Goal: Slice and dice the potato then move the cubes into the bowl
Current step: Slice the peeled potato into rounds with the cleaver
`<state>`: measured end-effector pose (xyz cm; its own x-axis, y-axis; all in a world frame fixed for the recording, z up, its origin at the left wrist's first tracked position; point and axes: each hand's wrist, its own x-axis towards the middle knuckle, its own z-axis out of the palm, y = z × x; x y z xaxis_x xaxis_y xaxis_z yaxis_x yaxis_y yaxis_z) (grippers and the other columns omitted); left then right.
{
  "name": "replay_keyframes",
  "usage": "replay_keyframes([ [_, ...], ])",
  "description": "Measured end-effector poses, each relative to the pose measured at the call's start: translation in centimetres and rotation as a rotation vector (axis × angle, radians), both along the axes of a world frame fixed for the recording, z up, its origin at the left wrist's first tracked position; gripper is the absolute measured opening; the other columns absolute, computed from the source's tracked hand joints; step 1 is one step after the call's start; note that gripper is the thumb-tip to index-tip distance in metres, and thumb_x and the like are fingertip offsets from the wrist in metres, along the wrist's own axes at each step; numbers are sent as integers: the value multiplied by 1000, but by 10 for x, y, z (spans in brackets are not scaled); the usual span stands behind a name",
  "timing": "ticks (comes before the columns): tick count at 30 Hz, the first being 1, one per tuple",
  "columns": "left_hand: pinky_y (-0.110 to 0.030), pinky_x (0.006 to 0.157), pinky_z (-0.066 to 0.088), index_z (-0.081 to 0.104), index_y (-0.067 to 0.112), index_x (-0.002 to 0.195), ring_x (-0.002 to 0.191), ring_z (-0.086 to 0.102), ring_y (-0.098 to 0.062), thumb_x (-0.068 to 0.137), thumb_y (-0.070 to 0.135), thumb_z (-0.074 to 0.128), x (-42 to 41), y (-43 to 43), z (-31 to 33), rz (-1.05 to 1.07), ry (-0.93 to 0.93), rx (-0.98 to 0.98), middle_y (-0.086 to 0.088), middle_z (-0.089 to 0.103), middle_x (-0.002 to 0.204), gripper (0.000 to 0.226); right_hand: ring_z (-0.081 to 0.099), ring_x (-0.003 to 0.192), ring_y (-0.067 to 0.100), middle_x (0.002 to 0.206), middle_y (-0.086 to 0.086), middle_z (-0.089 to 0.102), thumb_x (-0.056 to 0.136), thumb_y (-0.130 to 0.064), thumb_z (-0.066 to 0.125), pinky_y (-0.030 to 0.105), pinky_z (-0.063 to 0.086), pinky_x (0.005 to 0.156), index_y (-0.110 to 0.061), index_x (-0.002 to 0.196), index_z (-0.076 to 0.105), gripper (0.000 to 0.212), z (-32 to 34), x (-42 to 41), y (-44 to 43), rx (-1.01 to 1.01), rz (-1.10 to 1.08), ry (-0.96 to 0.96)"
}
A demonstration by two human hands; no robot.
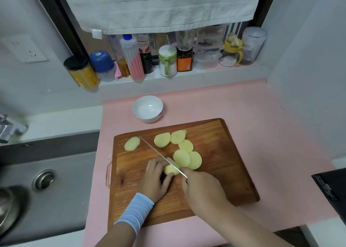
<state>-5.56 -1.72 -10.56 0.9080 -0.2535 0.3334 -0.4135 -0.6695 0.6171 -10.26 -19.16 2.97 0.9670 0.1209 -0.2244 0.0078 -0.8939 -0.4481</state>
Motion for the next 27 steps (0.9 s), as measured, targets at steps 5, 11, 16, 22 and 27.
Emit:
replay_keyframes([
  [5,-13,96,30,58,10,105,102,44,-13,87,34,62,-4,-8,-2,62,-26,11,-3,54,105,31,64,93,24,98,-1,69,106,-30,36,34,38,70,-33,129,56,31,0,-1,-5,-72,32,-13],
  [11,-20,95,32,60,5,105,100,45,-21,90,35,57,-7,-13,-10,108,-40,54,-7,53,105,34,64,93,25,98,-1,69,105,-27,38,34,39,70,-35,131,55,32,0,-1,-13,-100,32,35],
  [16,-25,95,34,59,3,103,100,46,-25,91,34,55,-8,-16,-16,132,-35,65,-10,54,105,33,60,86,25,96,0,68,104,-25,38,33,35,68,-33,126,57,30,2,-1,-18,-98,38,47],
  [22,-16,107,24,53,8,111,110,46,-24,92,29,56,-7,-16,-17,105,-58,23,-9,52,115,28,60,86,26,95,0,67,104,-24,38,33,38,68,-33,125,58,30,6,5,-20,-104,53,87],
  [27,-20,107,29,49,13,111,112,46,-24,91,26,56,-6,-16,-17,94,-74,-12,-5,49,118,25,55,78,23,81,-4,54,104,-26,39,32,40,67,-26,108,60,22,11,16,-21,-121,72,122],
])
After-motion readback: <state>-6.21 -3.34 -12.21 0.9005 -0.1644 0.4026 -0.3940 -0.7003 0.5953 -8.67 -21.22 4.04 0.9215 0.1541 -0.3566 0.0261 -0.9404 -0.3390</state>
